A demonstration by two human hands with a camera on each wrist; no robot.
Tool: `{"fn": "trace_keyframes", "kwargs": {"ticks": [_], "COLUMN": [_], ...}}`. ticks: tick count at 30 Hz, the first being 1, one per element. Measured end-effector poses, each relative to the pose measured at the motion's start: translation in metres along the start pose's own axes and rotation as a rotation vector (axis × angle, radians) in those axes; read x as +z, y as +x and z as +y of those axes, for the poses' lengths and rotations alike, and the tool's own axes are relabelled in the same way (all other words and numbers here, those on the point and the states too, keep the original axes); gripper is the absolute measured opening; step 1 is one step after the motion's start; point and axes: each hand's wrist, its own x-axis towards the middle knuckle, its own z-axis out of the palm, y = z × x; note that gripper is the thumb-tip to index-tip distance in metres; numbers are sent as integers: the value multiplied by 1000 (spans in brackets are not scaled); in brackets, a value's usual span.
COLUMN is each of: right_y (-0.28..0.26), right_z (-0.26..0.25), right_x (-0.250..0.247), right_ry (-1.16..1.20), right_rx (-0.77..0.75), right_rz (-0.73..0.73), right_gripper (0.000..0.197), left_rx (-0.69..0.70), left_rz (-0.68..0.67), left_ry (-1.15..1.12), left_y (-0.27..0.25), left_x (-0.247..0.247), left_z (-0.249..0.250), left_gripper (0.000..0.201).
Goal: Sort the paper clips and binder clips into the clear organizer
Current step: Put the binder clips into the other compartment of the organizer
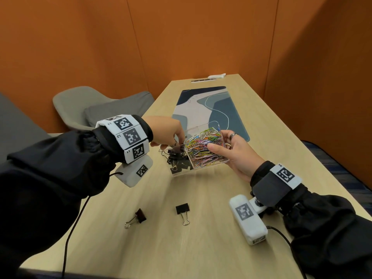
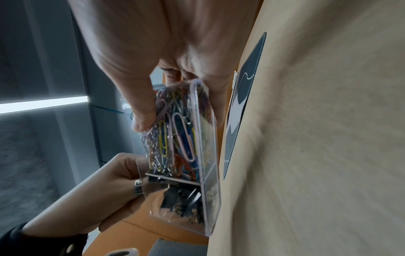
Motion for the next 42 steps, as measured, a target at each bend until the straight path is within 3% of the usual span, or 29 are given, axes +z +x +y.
{"fn": "trace_keyframes", "kwargs": {"ticks": [8, 21, 28, 42], "right_y": [-1, -1, -2, -2], "right_z": [-1, -3, -3, -4], "right_x": [1, 2, 2, 2], "right_ry": [44, 39, 70, 110], "right_rx": [-3, 7, 15, 16], "right_rz": [-16, -40, -33, -36], "right_gripper": [29, 29, 31, 30], "left_rx": [1, 53, 58, 62], "left_rz": [7, 26, 122, 346], "left_ry": [-16, -34, -176, -329], "left_y": [-2, -17, -24, -28], "left_x": [-2, -7, -7, 6], "left_z": [1, -1, -11, -26], "left_gripper": [24, 36, 9, 7]}}
